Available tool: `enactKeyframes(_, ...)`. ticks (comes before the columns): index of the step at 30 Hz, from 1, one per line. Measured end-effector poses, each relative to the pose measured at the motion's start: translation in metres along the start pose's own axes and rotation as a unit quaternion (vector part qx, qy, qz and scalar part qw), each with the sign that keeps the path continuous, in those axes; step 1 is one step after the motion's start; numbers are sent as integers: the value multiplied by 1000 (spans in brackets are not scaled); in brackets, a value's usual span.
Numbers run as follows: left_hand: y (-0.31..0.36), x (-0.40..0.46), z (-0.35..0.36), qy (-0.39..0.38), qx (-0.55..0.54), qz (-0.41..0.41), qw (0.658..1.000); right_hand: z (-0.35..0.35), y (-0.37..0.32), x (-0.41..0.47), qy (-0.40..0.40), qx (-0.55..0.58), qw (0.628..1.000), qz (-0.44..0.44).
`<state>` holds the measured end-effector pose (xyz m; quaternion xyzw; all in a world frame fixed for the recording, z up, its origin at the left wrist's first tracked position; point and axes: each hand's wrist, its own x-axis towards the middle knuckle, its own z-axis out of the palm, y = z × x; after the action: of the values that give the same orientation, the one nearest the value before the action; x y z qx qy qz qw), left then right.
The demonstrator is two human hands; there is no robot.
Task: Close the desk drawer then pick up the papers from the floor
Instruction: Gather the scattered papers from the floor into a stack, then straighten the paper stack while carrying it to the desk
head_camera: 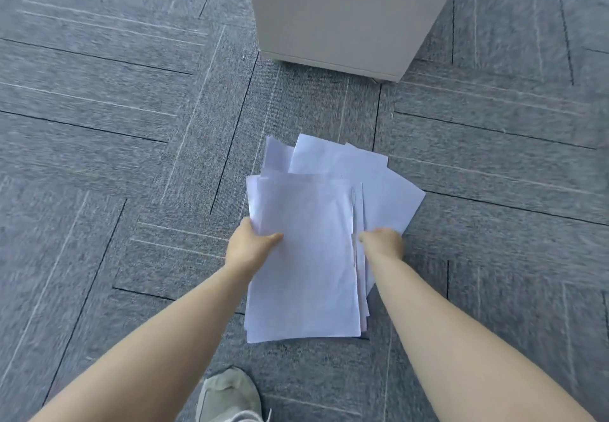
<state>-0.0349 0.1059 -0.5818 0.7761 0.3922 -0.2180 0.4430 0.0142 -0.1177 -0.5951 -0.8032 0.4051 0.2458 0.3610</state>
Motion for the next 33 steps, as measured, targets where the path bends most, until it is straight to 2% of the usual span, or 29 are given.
enactKeyframes(3,1,6,2,-19,-7,8,1000,-8,11,4,93,-1,994,55)
enactKeyframes(5,2,13,7,-53,-42,9,998,-8,14,8,87,30,994,62)
enactKeyframes(9,13,20,16,-134,-127,0,983,-4,5,7,-10,57,998,-4)
enactKeyframes(13,17,20,6,-135,-129,20,982,-2,2,3,-93,85,991,-39)
enactKeyframes(15,24,13,-14,-133,-150,34,979,-11,-5,-6,-146,140,979,-34)
enactKeyframes(18,57,-21,-63,-145,-181,54,971,-34,-29,-39,-235,254,938,-15)
enactKeyframes(22,131,-97,-149,-165,-192,78,964,-95,-88,-117,-295,314,901,-40)
enactKeyframes(25,196,-164,-222,-154,-183,98,966,-161,-149,-190,-329,303,890,-85)
enactKeyframes(30,315,-277,-337,-78,-216,133,964,-287,-279,-337,-249,265,910,-201)
enactKeyframes(33,401,-337,-397,-26,-234,178,956,-364,-361,-418,-222,272,896,-271)
